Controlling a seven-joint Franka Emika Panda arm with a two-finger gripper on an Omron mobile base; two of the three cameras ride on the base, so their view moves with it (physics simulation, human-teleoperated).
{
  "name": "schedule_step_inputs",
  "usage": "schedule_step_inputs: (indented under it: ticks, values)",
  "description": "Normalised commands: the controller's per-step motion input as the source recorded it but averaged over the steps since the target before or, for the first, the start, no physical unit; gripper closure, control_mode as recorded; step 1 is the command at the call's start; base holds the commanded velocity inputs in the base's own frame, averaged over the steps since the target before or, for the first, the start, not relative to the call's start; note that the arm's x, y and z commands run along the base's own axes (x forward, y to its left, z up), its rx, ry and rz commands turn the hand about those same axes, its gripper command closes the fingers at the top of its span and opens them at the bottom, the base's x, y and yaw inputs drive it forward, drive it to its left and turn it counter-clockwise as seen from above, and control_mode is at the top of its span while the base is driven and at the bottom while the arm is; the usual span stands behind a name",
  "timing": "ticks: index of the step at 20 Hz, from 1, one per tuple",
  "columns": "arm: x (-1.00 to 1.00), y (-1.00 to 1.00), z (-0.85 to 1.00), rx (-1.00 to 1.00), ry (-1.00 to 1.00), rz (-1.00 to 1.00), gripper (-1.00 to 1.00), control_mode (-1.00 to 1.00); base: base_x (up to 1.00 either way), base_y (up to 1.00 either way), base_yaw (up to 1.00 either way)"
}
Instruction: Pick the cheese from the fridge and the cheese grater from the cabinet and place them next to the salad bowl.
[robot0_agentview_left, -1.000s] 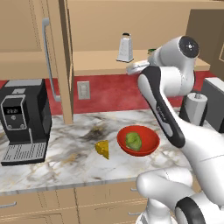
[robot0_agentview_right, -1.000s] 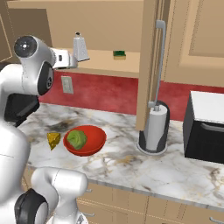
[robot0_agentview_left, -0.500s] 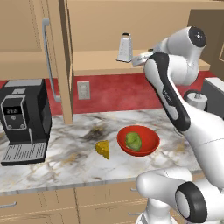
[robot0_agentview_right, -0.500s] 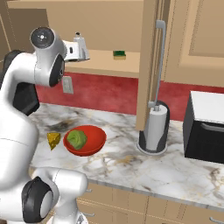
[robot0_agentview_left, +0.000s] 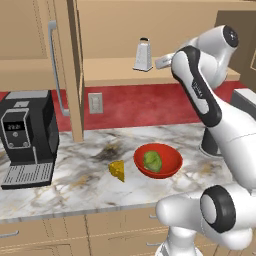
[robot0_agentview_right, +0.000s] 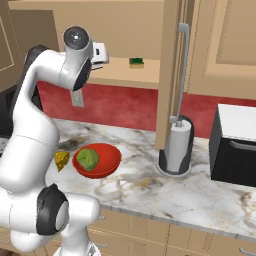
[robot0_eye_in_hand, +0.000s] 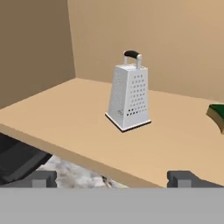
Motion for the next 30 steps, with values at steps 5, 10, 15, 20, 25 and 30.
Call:
schedule_step_inputs:
  ticks: [5, 10, 15, 20, 25, 30]
  values:
    - [0.45, 0.0, 0.0, 0.02, 0.0, 0.15, -1.0, -1.0, 0.0, 0.0, 0.0]
    - [0.43, 0.0, 0.0, 0.0, 0.0, 0.14, -1.0, -1.0, 0.0, 0.0, 0.0]
    - [0.43, 0.01, 0.0, 0.0, 0.0, 0.04, -1.0, -1.0, 0.0, 0.0, 0.0]
    - [0.4, 0.04, 0.0, -0.04, 0.01, 0.0, -1.0, -1.0, 0.0, 0.0, 0.0]
    - [0.35, 0.08, 0.0, -0.02, 0.06, 0.0, -1.0, -1.0, 0.0, 0.0, 0.0]
    - [0.3, 0.02, 0.0, 0.0, 0.09, 0.0, -1.0, -1.0, 0.0, 0.0, 0.0]
